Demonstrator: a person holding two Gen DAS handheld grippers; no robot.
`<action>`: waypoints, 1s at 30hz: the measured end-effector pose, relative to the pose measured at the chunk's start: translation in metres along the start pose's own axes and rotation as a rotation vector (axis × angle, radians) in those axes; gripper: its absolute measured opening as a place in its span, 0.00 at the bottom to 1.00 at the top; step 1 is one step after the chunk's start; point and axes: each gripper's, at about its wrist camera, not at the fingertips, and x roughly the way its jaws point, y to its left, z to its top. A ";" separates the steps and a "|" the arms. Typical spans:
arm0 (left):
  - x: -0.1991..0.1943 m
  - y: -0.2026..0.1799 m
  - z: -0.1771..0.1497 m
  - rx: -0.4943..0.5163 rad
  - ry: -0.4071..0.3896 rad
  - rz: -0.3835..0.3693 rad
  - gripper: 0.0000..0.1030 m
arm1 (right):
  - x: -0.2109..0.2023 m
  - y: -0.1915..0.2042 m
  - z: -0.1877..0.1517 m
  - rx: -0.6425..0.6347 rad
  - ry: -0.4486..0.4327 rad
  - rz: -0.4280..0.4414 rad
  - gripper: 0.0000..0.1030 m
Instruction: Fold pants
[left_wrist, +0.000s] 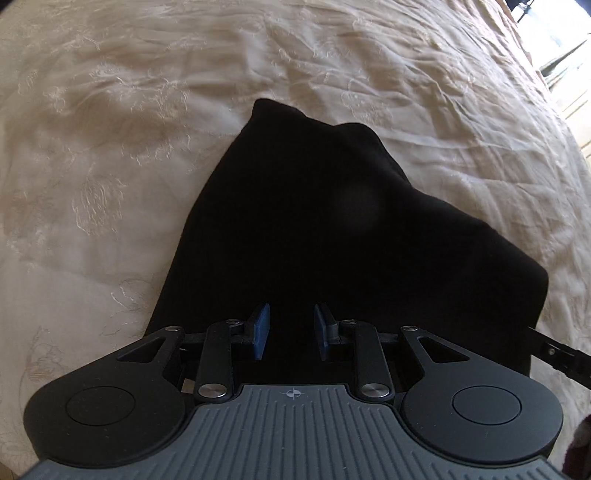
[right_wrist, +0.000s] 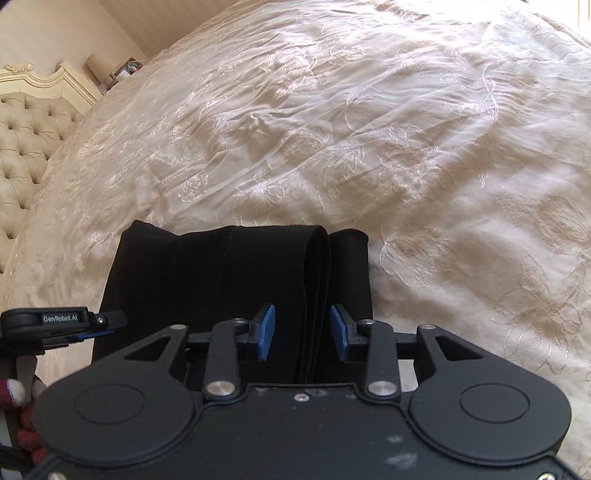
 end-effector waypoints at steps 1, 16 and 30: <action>0.003 0.001 0.000 0.006 0.007 -0.007 0.25 | 0.004 0.000 -0.001 0.009 0.012 -0.003 0.38; -0.052 0.032 0.011 0.086 -0.094 -0.128 0.25 | 0.034 0.013 0.000 0.010 0.074 -0.081 0.20; -0.026 0.017 0.080 0.181 -0.092 -0.189 0.26 | 0.006 0.024 0.025 -0.077 0.022 -0.236 0.12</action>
